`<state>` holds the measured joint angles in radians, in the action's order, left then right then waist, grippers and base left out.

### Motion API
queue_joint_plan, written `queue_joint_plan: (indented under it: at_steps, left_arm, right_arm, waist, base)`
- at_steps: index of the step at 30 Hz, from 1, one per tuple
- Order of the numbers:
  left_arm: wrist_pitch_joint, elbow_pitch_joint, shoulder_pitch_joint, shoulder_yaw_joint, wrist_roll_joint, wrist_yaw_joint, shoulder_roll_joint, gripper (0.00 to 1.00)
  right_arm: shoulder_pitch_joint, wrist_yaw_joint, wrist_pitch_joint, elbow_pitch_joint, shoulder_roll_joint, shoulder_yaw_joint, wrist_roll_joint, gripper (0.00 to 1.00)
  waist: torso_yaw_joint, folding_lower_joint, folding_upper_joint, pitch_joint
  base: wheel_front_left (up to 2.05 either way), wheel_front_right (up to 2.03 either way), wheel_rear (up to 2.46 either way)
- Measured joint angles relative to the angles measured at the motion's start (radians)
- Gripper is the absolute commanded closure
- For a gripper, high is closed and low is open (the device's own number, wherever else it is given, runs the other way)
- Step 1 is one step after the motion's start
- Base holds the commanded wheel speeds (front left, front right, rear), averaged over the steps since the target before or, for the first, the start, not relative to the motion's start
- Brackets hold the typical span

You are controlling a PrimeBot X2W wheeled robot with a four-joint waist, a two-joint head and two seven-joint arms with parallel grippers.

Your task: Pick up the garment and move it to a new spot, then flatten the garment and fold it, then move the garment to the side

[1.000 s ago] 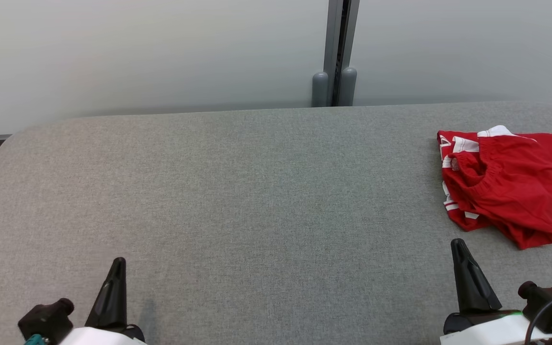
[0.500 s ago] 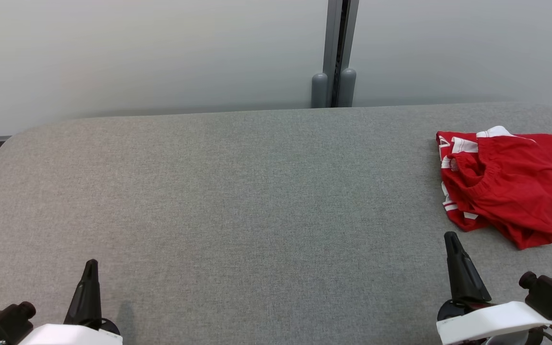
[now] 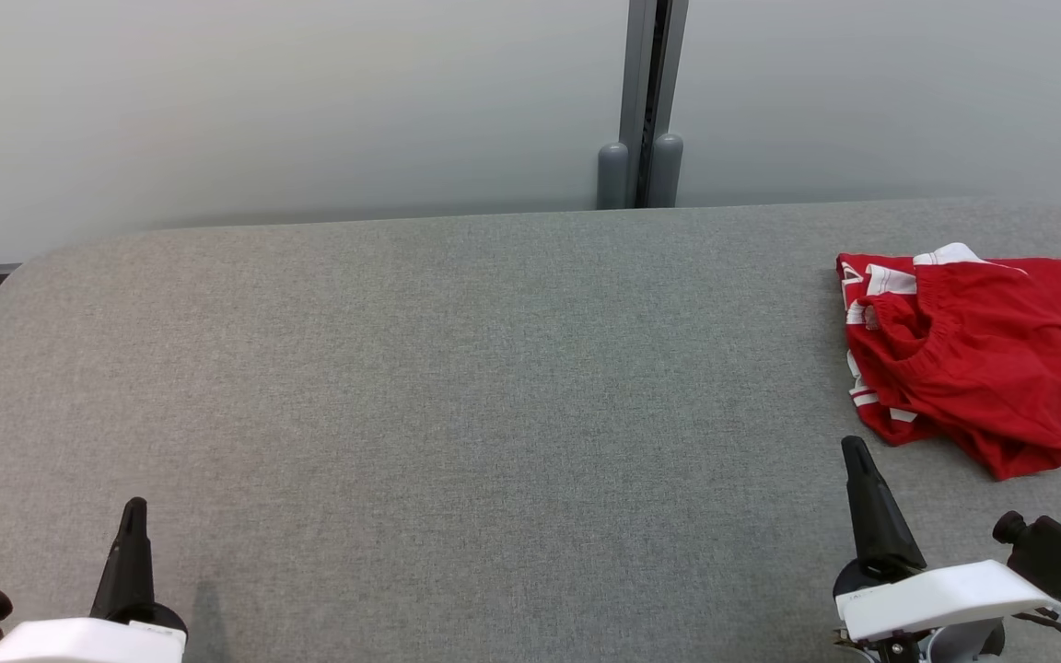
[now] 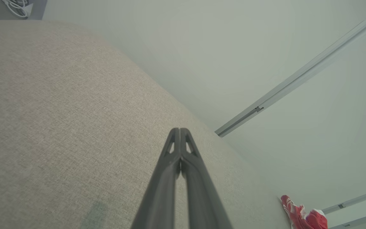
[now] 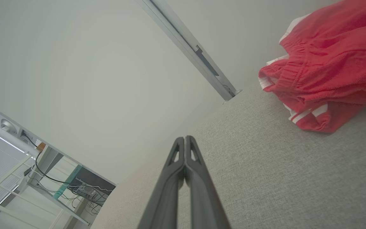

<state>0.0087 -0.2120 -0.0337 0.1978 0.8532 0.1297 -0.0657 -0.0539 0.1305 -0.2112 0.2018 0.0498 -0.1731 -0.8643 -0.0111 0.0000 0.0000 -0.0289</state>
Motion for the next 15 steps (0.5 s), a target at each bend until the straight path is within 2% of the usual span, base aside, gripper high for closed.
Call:
queue_joint_plan:
  at_steps: [15]
  left_arm:
    - [0.083, 0.005, 0.018, 0.073, 0.173, 0.000, 0.004, 1.00]
  right_arm:
    - [-0.036, 0.000, 0.017, 0.030, 0.000, -0.031, -0.190, 1.00]
  waist:
    - [0.002, 0.0000, 0.0000, 0.003]
  base:
    - [0.00, 0.00, 0.00]
